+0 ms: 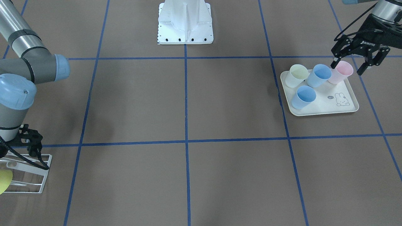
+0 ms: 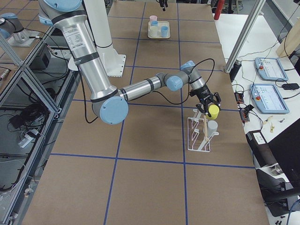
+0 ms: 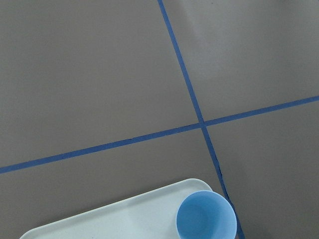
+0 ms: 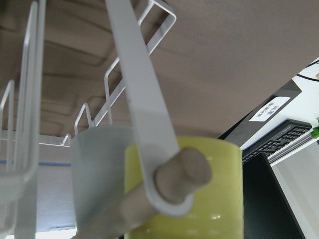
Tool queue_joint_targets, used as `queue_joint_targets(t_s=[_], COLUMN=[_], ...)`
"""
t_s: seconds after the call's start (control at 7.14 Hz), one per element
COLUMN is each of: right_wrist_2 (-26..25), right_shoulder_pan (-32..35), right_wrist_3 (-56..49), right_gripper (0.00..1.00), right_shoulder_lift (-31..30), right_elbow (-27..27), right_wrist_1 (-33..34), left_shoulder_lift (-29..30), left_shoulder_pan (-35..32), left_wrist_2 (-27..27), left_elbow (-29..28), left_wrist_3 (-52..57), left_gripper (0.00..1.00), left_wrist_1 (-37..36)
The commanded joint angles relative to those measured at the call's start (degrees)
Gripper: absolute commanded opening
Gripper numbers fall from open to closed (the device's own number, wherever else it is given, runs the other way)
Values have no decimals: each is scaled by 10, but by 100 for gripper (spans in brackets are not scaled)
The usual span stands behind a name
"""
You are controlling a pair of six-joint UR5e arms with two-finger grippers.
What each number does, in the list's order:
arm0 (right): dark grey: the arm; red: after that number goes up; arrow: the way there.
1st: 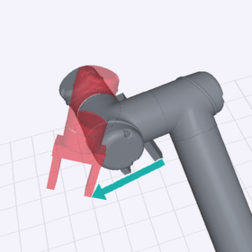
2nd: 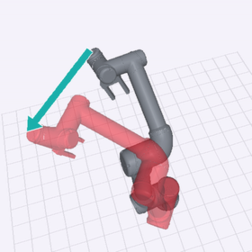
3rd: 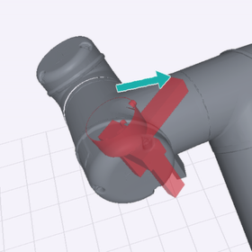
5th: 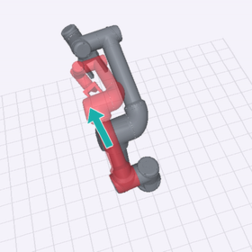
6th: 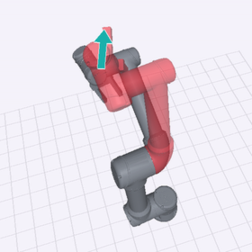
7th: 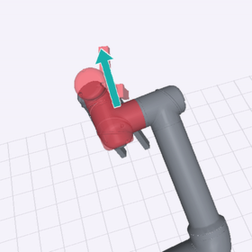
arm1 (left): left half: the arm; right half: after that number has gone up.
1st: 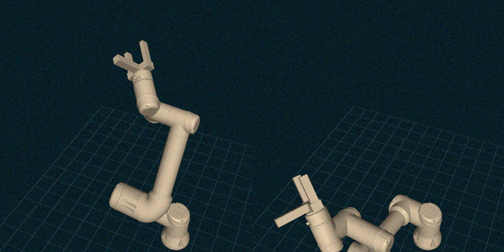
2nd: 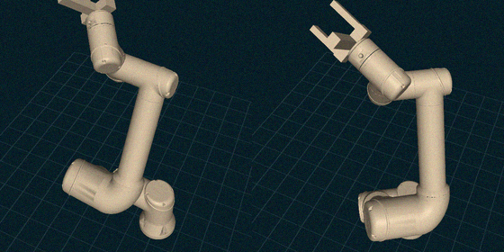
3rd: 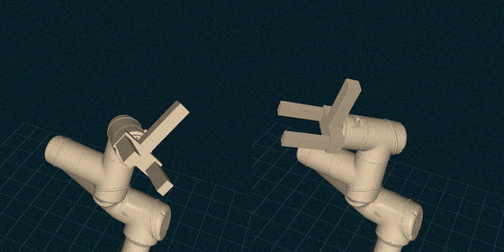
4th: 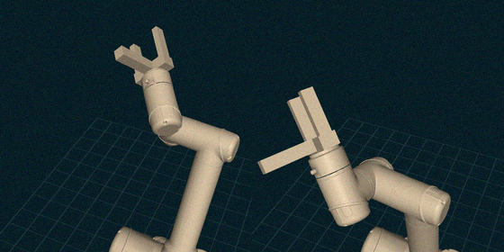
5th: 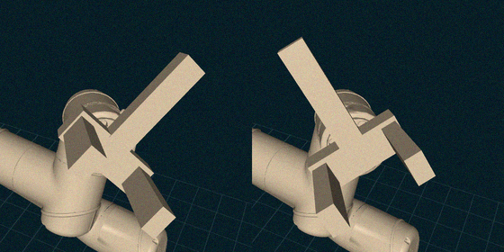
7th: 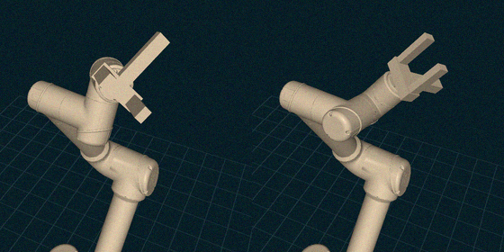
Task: Transfer IKEA cup to right arm and place on rack
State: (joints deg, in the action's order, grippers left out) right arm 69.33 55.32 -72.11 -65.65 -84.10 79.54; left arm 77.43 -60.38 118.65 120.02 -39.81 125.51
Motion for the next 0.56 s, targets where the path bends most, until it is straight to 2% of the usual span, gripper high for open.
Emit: queue_joint_targets(t_s=[0.0, 0.28, 0.42], right_wrist_2=[-4, -4, -4], right_shoulder_pan=[-5, -5, -5], right_wrist_3=[2, 2, 2], right_gripper=[57, 78, 83], right_shoulder_lift=[2, 5, 5], right_elbow=[6, 13, 12], right_wrist_1=[0, 0, 0], left_shoulder_lift=[1, 0, 1], left_shoulder_pan=[1, 1, 1], left_wrist_2=[0, 0, 0], left_elbow=[-1, -2, -1], left_wrist_3=[0, 0, 0], left_gripper=[100, 100, 100], left_wrist_1=[0, 0, 0])
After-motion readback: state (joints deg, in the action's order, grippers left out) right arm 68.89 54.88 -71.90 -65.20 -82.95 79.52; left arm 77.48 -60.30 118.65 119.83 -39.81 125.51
